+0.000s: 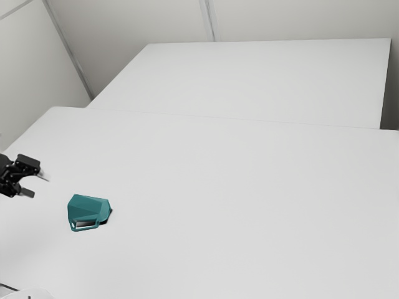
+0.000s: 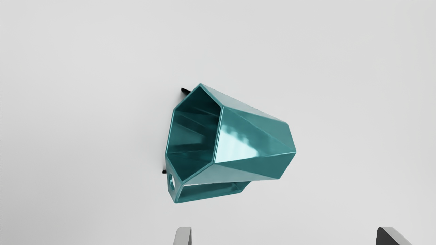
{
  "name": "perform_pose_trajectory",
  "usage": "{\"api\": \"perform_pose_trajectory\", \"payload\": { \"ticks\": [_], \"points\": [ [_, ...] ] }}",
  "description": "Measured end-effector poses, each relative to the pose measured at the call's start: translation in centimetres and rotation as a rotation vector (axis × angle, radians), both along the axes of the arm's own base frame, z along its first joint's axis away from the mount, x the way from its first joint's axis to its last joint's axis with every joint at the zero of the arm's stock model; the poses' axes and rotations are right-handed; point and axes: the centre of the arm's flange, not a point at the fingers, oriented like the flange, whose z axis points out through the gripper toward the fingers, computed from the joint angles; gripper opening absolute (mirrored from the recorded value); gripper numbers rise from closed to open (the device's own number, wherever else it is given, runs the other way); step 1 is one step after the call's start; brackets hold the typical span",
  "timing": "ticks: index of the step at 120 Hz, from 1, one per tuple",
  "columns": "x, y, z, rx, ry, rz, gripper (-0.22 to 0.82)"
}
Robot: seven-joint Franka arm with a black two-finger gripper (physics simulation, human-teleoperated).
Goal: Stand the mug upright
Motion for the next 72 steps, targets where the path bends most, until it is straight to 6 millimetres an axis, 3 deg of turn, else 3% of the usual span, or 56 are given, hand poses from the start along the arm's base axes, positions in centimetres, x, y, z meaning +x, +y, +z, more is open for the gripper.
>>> {"api": "perform_pose_trajectory", "payload": {
  "ticks": [72],
  "points": [
    [1.8,2.8,-4.5,-0.096,0.054,0.08,0.59]
  ]
}}
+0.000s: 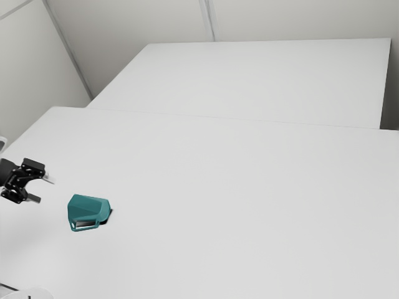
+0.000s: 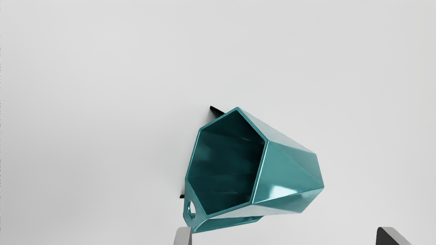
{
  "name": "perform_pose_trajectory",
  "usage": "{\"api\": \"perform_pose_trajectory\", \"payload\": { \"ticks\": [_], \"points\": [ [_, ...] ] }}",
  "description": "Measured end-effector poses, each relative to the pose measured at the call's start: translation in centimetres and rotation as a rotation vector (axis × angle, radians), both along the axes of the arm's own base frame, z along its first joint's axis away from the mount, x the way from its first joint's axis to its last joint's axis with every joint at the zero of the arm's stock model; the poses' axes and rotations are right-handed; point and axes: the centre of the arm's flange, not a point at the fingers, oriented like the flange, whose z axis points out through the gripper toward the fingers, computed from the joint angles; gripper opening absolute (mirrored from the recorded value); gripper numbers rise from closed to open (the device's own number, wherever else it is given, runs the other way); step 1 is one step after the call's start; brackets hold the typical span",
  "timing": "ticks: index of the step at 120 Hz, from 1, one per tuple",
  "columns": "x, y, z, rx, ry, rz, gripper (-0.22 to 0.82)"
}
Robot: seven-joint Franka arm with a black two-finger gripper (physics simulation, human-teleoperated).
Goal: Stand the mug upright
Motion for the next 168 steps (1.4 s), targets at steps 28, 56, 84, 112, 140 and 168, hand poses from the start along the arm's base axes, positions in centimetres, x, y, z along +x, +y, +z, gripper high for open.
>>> {"api": "perform_pose_trajectory", "payload": {
  "ticks": [28,56,84,112,140,168],
  "points": [
    [0.8,0.1,-1.6,-0.085,0.014,0.021,0.59],
    [1.4,-0.2,-2.9,-0.156,0.038,0.018,0.59],
    [1.5,-0.6,-4.3,-0.209,0.083,0.029,0.59],
    [1.4,-0.3,-5.5,-0.231,0.112,0.051,0.59],
    [2.8,0.3,-5.9,-0.228,0.119,0.051,0.59],
    [4.8,-1.0,-6.1,-0.227,0.125,0.018,0.59]
  ]
}}
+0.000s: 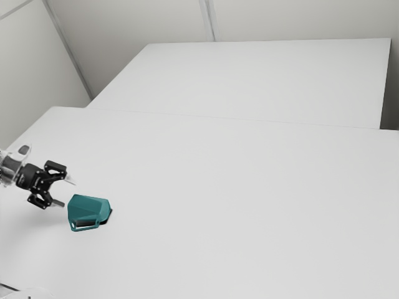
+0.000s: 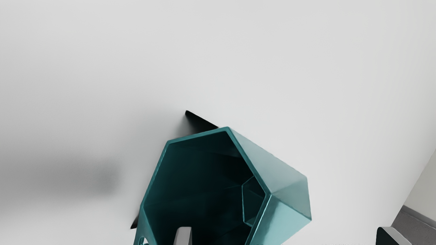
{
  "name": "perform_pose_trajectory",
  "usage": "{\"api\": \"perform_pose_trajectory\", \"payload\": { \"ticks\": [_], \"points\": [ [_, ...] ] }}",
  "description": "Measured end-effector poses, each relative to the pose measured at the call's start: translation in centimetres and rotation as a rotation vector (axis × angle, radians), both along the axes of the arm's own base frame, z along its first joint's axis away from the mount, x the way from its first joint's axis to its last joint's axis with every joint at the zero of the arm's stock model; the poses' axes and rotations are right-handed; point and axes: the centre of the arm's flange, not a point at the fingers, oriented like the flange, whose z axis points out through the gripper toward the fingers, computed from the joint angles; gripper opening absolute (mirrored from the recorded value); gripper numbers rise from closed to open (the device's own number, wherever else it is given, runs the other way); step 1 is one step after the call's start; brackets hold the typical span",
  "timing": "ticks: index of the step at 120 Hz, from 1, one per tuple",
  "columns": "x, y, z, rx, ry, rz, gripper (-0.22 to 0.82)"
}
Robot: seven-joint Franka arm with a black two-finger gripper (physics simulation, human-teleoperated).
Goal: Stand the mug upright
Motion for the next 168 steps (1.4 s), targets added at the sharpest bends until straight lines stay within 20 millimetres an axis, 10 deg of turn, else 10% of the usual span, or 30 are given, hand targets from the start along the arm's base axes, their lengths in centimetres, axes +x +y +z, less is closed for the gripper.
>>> {"api": "perform_pose_trajectory", "payload": {
  "ticks": [86,135,168],
  "points": [
    [3.2,-3.4,-2.3,-0.001,0.018,-0.052,0.56],
    [3.5,-3.7,-2.3,0.011,0.016,-0.051,0.04],
    [5.2,-6.0,-0.4,0.044,-0.01,-0.106,-0.12]
  ]
}}
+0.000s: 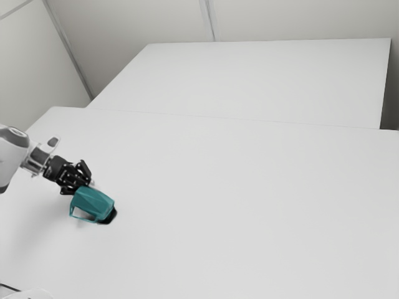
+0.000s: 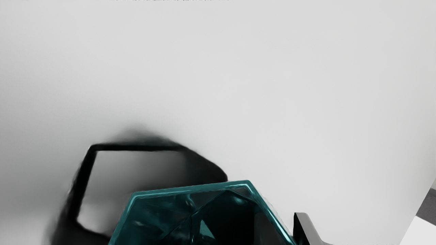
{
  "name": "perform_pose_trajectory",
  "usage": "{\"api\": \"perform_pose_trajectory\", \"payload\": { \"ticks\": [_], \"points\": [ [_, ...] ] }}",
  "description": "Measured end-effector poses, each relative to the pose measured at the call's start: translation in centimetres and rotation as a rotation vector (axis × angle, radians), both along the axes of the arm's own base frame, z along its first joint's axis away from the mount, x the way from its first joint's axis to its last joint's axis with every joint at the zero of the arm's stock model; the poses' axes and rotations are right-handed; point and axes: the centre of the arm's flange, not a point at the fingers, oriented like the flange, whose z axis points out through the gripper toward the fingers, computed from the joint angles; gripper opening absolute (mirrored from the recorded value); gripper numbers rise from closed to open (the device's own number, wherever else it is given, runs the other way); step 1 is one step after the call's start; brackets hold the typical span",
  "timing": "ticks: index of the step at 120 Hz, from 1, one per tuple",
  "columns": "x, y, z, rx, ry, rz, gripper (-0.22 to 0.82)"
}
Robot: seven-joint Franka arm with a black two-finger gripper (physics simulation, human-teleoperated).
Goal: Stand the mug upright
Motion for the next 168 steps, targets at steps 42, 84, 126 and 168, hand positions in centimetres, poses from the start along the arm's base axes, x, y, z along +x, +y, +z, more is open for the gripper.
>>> {"api": "perform_pose_trajectory", "payload": {
  "ticks": [42,84,126,168],
  "points": [
    [3.5,-5.5,7.5,0.146,-0.069,-0.161,-0.14],
    [6.0,-12.2,12.1,0.377,-0.041,-0.379,-0.14],
    [7.3,-16.7,13.3,0.535,-0.009,-0.453,-0.14],
    [7.7,-22.0,14.8,0.73,-0.004,-0.499,-0.14]
  ]
}}
